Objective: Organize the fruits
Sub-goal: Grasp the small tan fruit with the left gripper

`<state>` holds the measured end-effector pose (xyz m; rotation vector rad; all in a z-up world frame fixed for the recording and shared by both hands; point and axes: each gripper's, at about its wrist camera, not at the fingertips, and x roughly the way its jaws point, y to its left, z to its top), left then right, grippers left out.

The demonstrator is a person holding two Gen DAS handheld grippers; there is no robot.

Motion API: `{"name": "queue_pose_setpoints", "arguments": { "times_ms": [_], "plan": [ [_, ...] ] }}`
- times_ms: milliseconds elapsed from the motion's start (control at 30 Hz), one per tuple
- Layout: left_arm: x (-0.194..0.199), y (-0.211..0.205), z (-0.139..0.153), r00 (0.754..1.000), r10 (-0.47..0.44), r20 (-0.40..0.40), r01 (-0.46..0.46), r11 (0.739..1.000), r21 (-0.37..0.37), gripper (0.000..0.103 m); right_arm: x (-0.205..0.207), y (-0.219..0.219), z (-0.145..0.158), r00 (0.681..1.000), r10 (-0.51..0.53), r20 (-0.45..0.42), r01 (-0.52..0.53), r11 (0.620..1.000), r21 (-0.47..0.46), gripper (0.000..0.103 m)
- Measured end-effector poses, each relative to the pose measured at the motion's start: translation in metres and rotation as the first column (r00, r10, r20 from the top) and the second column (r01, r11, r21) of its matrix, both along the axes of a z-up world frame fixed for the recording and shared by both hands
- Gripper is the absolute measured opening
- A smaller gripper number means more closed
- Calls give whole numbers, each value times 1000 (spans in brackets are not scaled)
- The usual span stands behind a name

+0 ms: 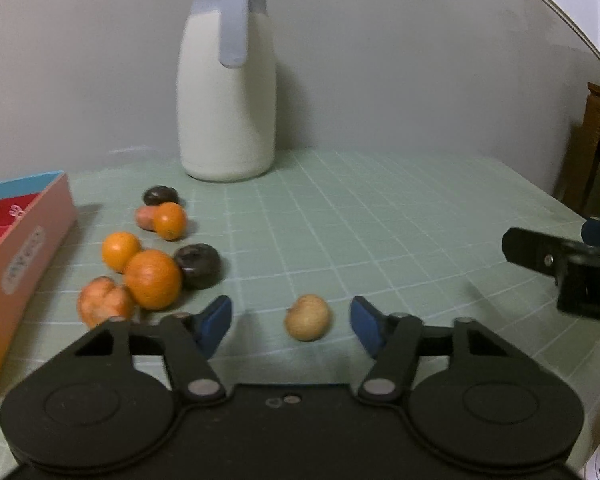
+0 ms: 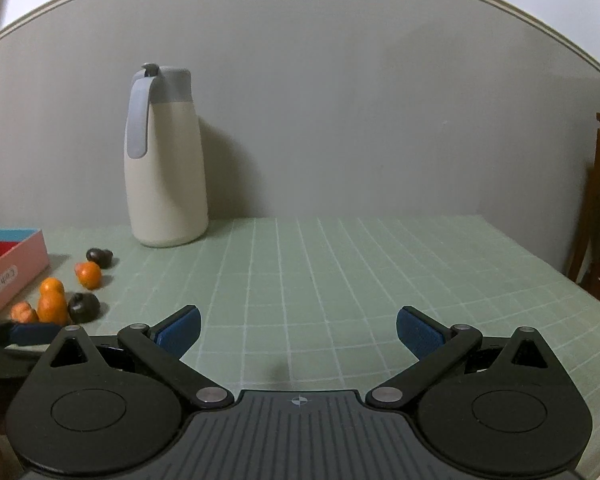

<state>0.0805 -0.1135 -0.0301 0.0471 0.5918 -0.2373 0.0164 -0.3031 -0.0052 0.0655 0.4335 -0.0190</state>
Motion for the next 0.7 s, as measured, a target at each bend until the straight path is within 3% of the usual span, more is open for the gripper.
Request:
{"name": "queue_pose_setpoints", "arguments": {
  "times_ms": [67,133,300,700],
  "plan": [
    [7,-5,-4,1000,-3,-22,3,1000,10,38,1,-3,-3,1000,10,-15,-10,1000,-4,103],
    [13,-8,-8,999,-6,-44,7,1000,25,17,1,-6,-3,1000,12,-24,-12,1000,-7,103],
    [9,-10,-6,999,-20,-33,21,999,25,15,-4,-10,-2,1000,12,-29,-12,1000,5,103],
    [-17,32,23,993,45,110,-49,998,38,15,-5,16,8,999,52,-4,-52,998,40,103]
  ]
}}
